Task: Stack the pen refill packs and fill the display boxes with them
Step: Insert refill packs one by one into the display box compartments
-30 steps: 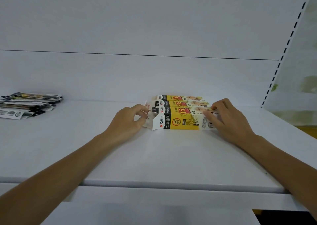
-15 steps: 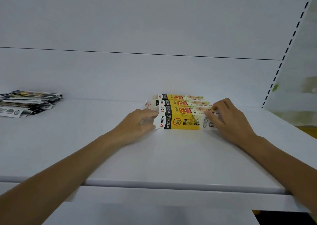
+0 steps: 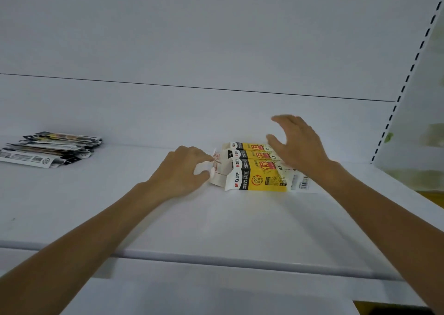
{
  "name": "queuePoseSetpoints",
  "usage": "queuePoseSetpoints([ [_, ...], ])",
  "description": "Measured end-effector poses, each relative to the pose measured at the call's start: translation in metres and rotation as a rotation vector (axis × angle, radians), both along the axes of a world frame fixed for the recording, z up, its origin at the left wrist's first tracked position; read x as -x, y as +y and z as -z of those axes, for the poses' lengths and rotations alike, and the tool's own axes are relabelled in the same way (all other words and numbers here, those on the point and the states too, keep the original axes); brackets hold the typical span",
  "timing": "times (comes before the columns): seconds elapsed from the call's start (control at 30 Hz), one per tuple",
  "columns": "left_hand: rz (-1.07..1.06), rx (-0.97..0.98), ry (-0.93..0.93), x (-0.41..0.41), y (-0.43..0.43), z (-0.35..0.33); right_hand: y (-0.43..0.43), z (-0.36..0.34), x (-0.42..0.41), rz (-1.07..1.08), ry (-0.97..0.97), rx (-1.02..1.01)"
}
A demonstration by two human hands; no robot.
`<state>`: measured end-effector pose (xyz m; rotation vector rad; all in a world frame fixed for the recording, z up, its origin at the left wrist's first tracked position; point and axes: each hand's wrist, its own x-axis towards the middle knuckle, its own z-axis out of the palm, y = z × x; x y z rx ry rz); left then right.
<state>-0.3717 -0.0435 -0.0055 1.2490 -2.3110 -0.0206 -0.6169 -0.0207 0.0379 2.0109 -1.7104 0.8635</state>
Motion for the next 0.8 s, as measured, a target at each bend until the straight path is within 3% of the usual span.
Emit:
queuePoseSetpoints([
  [0.23,-0.219,0.184,0.133,-0.11,0.024,-0.013,-0.034,-0.028,-0.178,-0.421,-0.104,0.205],
  [0.47,-0.546,0.18,0.304,-0.262,0.054,-0.009,-0.047,-0.029,-0.335,-0.672,-0.184,0.162],
  [0.6,-0.61,0.11,0.273,-0.34,0.043,0.008,-0.063,-0.015,-0.414,-0.681,-0.131,0.071],
  [0.8,-0.479,0.04,0.198,-0.448,-0.004,0.0,-0.101,-0.005,-0.496,-0.534,-0.087,-0.015],
])
